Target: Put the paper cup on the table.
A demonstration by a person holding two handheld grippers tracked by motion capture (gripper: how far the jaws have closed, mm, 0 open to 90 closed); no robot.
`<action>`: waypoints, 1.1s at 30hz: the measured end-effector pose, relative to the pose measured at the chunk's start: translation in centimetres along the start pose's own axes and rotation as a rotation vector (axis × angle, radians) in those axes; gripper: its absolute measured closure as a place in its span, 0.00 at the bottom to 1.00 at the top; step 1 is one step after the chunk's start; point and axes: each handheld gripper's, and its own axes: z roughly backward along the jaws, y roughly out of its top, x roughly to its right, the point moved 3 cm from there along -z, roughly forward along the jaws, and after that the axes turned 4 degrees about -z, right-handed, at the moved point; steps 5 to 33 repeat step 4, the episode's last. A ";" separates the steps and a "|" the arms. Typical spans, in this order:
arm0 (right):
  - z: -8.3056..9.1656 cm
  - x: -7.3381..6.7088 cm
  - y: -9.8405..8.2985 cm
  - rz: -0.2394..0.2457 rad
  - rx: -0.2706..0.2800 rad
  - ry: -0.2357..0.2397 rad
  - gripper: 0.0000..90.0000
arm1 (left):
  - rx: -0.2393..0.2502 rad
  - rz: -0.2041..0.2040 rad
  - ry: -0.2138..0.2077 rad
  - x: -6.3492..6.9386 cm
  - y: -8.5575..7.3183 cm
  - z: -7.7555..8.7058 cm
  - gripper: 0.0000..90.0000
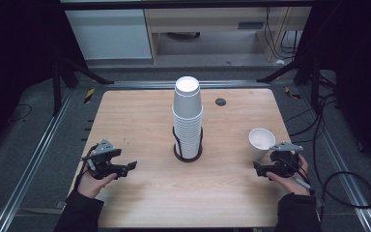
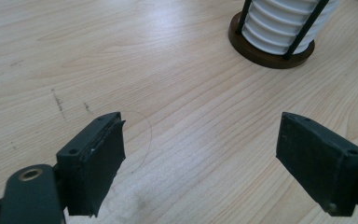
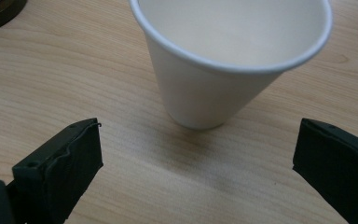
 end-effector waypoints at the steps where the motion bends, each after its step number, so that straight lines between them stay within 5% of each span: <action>1: 0.1 0.1 -0.2 -0.001 0.003 -0.003 0.02 | -0.003 0.003 0.004 -0.1 -0.1 0.0 0.16; 33: 0.4 0.2 -0.5 0.001 0.004 0.000 0.02 | -0.016 0.004 0.012 -0.3 -0.2 -0.2 0.16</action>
